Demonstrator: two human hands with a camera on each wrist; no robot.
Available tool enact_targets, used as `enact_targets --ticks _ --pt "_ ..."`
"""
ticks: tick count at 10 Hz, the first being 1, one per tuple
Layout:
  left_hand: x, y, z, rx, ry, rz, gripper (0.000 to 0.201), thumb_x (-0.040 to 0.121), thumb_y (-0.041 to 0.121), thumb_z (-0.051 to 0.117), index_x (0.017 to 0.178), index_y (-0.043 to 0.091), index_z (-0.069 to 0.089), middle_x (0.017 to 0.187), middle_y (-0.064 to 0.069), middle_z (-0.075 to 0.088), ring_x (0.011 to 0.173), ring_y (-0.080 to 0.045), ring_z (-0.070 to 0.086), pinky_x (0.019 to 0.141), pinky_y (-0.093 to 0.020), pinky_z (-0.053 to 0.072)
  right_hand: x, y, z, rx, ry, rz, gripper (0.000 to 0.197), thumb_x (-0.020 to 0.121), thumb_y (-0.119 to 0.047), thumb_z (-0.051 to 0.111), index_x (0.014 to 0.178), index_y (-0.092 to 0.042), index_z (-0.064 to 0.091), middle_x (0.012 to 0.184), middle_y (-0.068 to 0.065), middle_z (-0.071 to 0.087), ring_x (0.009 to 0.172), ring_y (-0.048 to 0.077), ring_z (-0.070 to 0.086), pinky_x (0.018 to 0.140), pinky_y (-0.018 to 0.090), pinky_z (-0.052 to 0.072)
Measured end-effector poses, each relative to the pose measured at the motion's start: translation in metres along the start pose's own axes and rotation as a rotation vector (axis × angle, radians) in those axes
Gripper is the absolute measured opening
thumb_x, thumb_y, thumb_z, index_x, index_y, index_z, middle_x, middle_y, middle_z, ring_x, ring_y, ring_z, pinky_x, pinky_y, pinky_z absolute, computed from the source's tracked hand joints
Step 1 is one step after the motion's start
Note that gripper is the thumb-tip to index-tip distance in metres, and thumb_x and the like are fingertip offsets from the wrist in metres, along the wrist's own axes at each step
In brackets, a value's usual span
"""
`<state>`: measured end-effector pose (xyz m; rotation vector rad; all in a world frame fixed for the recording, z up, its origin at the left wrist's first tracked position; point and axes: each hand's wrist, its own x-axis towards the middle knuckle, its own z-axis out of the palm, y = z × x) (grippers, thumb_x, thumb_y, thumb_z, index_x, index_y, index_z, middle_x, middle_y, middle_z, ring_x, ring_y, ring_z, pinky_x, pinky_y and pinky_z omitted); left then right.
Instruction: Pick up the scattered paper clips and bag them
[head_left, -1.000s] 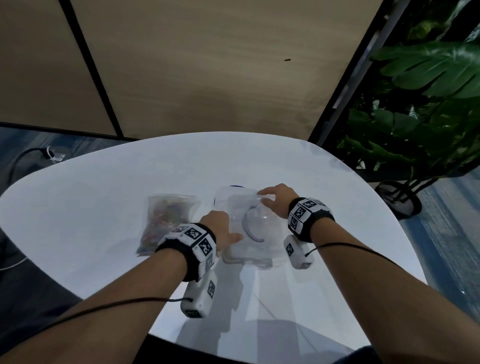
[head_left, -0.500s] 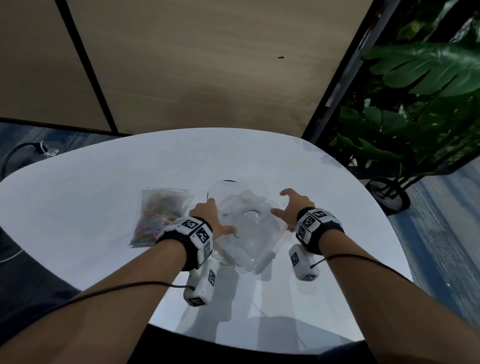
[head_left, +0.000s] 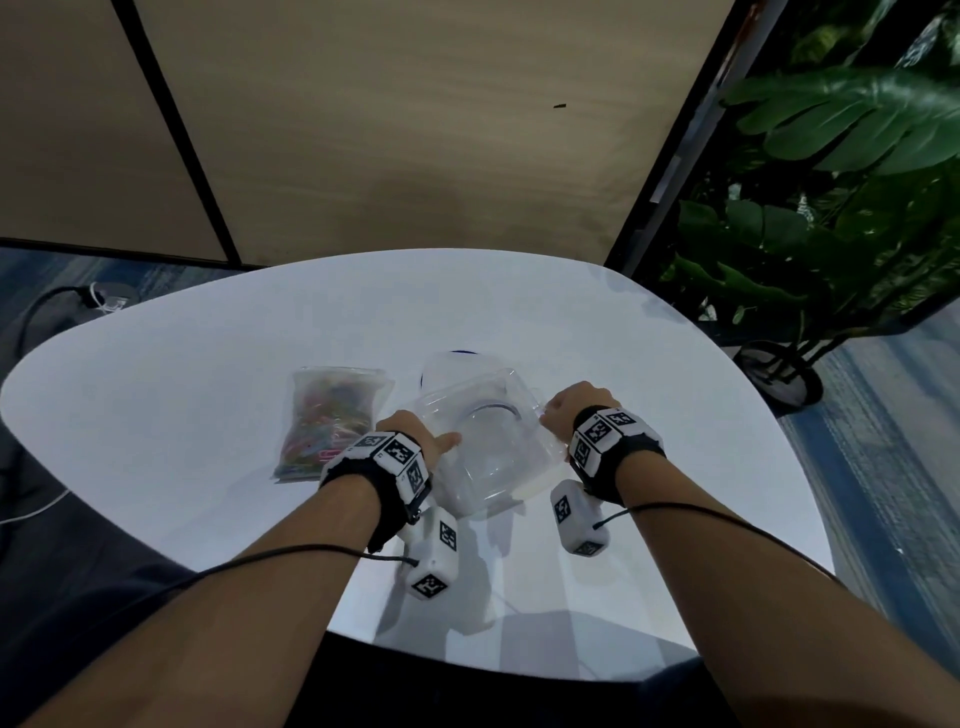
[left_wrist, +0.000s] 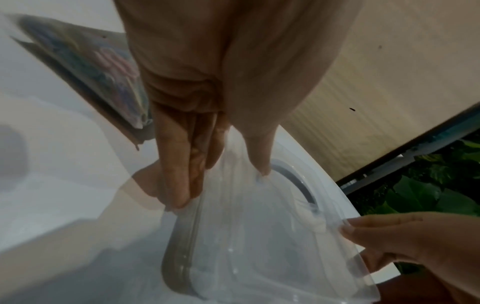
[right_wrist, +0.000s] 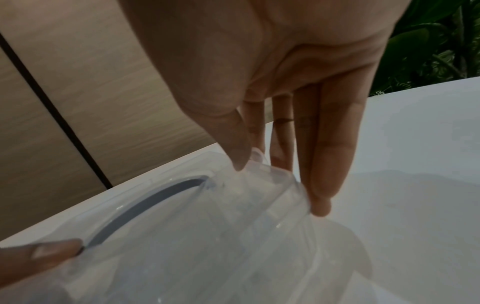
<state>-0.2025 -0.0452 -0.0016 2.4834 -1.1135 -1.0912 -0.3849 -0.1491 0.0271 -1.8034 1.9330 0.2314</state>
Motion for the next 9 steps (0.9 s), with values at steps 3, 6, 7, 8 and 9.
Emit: enact_targets --ticks 3,6,7,8,9 --pt "-0.002 0.004 -0.015 -0.130 0.122 0.055 0.058 0.074 0.048 0.082 0.100 -0.002 0.070 0.105 -0.016 0.074 0.098 -0.029 0.072 0.066 -0.026 0.046 -0.027 0.007 0.008 -0.008 0.098 -0.030 0.024 0.089 -0.027 0.060 0.108 -0.018 0.072 0.109 0.010 0.070 0.097 0.029 0.066 0.082 0.030 0.054" --pt "-0.003 0.013 -0.001 -0.144 0.272 0.087 0.038 0.086 0.032 0.075 0.111 0.005 0.074 0.111 -0.011 0.075 0.111 -0.024 0.067 0.098 -0.027 0.048 -0.022 0.021 0.018 0.041 0.144 -0.066 0.026 0.092 -0.030 0.058 0.109 -0.012 0.069 0.111 0.012 0.067 0.100 0.030 0.065 0.075 0.030 0.050" --pt "-0.010 0.022 -0.001 -0.104 0.332 0.089 0.033 0.090 0.023 0.070 0.118 0.005 0.072 0.119 -0.013 0.073 0.115 -0.026 0.066 0.098 -0.026 0.048 -0.021 0.018 0.014 0.002 0.116 -0.109 0.022 0.092 -0.026 0.058 0.101 -0.008 0.066 0.111 0.011 0.065 0.099 0.028 0.065 0.067 0.028 0.045" --pt "-0.011 0.024 -0.001 -0.079 0.334 0.100 0.029 0.091 0.020 0.068 0.115 0.004 0.073 0.118 -0.014 0.073 0.113 -0.028 0.067 0.099 -0.027 0.049 -0.022 0.014 0.010 -0.015 0.102 -0.120 0.022 0.091 -0.022 0.060 0.106 -0.006 0.061 0.116 0.013 0.061 0.104 0.028 0.063 0.073 0.030 0.047" --pt "-0.001 0.015 -0.002 -0.095 0.310 0.132 0.036 0.090 0.028 0.069 0.117 0.005 0.073 0.109 -0.012 0.076 0.106 -0.026 0.071 0.100 -0.032 0.052 -0.017 0.014 0.006 0.021 0.075 -0.114 0.019 0.091 -0.022 0.060 0.102 -0.007 0.062 0.113 0.013 0.063 0.094 0.027 0.063 0.071 0.029 0.048"
